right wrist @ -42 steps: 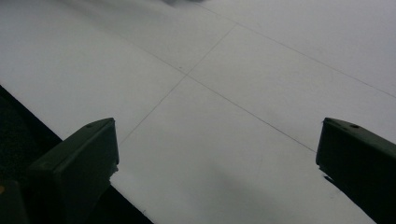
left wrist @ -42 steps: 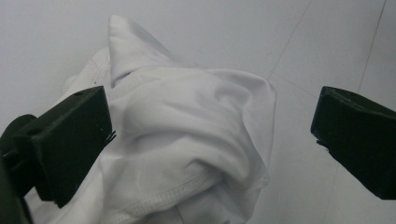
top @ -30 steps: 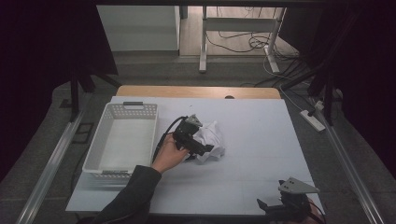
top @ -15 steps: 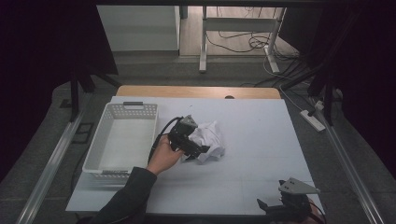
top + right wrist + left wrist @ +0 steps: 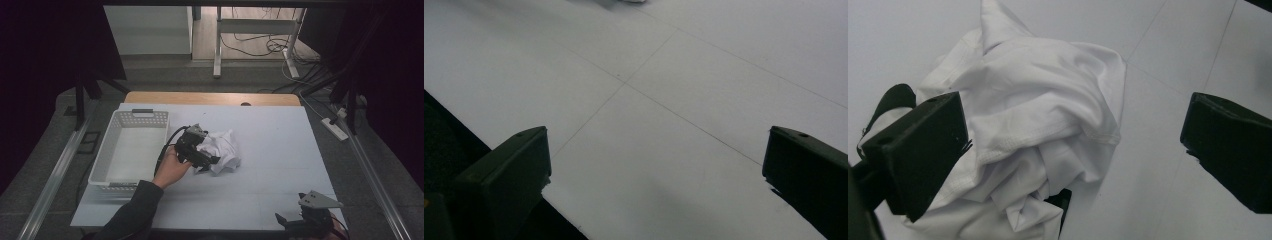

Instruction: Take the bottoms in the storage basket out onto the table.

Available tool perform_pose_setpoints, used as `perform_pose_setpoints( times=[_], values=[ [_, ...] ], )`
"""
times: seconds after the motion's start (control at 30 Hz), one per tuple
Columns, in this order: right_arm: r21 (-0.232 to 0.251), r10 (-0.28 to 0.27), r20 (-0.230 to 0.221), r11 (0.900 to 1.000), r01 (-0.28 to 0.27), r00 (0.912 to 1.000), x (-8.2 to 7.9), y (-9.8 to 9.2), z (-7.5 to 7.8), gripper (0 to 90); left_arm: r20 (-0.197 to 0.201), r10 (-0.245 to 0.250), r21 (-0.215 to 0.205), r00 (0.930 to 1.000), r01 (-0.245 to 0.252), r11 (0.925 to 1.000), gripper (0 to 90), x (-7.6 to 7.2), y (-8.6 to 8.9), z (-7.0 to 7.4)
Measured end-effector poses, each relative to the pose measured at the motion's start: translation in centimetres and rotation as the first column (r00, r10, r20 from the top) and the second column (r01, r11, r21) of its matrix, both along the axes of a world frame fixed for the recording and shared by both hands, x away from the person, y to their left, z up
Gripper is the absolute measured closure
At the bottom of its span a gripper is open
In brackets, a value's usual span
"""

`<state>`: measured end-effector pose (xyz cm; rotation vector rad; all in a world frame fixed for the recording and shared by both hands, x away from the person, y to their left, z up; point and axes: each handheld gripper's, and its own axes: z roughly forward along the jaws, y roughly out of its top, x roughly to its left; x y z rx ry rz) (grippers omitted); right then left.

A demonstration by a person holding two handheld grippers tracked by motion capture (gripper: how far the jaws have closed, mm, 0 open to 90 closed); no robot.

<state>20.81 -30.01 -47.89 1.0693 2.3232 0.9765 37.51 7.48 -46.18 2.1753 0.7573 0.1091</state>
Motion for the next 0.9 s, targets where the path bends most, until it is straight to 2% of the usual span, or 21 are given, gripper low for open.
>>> perform_pose_setpoints(
  times=[0.57, 0.9],
  values=[
    [-0.001, 0.003, 0.000, 1.000, -0.003, 1.0000, 0.0, 0.0, 0.0, 0.0, -0.017, 0.003, -0.022, 0.9998, -0.003, 0.9998, 0.0, -1.1, 1.0, 0.2],
    [0.001, 0.006, 0.002, 1.000, -0.006, 1.0000, -0.1, 0.0, 0.0, 0.0, -0.005, 0.002, -0.004, 1.0000, -0.003, 1.0000, 0.0, -1.8, 1.3, 0.4]
  ],
)
